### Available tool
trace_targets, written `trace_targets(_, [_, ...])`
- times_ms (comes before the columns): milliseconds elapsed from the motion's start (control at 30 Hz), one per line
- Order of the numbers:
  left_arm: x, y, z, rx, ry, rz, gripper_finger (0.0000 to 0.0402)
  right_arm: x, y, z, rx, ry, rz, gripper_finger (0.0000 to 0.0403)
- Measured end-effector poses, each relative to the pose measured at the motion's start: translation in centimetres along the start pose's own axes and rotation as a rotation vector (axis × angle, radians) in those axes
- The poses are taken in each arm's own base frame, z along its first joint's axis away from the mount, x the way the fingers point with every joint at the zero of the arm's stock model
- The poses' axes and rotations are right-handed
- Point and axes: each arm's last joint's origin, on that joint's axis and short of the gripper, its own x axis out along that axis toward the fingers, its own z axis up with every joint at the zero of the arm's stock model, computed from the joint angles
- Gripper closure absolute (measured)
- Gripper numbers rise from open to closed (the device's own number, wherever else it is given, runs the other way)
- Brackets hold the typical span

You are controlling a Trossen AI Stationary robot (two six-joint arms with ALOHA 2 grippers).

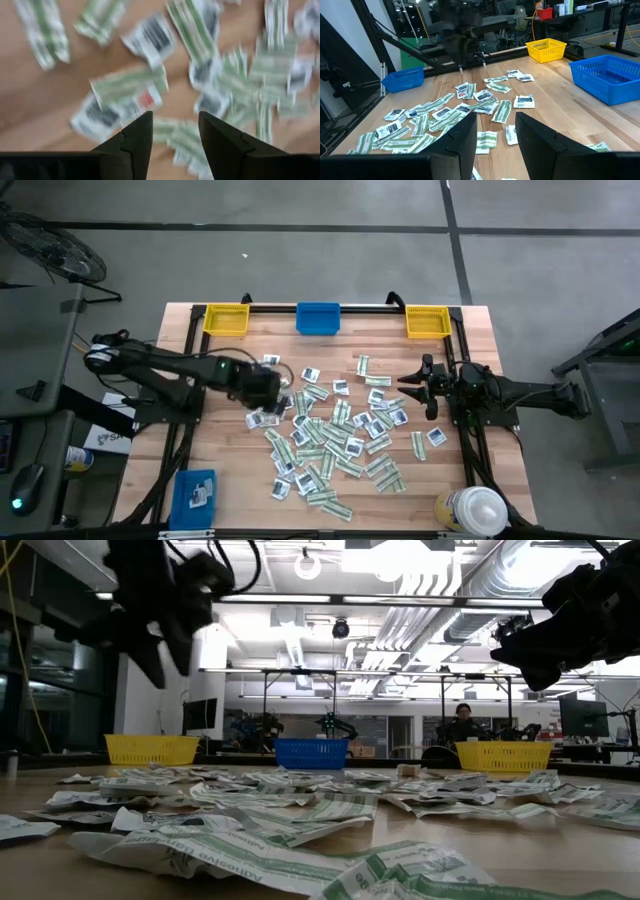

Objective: Pick & Place First Aid Supplies
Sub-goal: Put the gray towelette pack into the left yellow bin

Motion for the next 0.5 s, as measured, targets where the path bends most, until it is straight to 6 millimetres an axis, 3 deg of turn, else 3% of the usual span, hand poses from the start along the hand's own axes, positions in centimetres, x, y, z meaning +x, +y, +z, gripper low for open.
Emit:
trace_targets(167, [0.6, 1.1, 3.3, -0.039, -0.028, 0.040, 0.0243, 0.0, 0.0, 0.0, 0.000, 0.000, 0.000, 0.0274])
trace_targets(500, [2.5, 4.5, 9.5, 0.063, -0.032, 0.164, 0.0243, 0.0, 0.0, 0.0, 0.000, 0.000, 0.000, 0.0274])
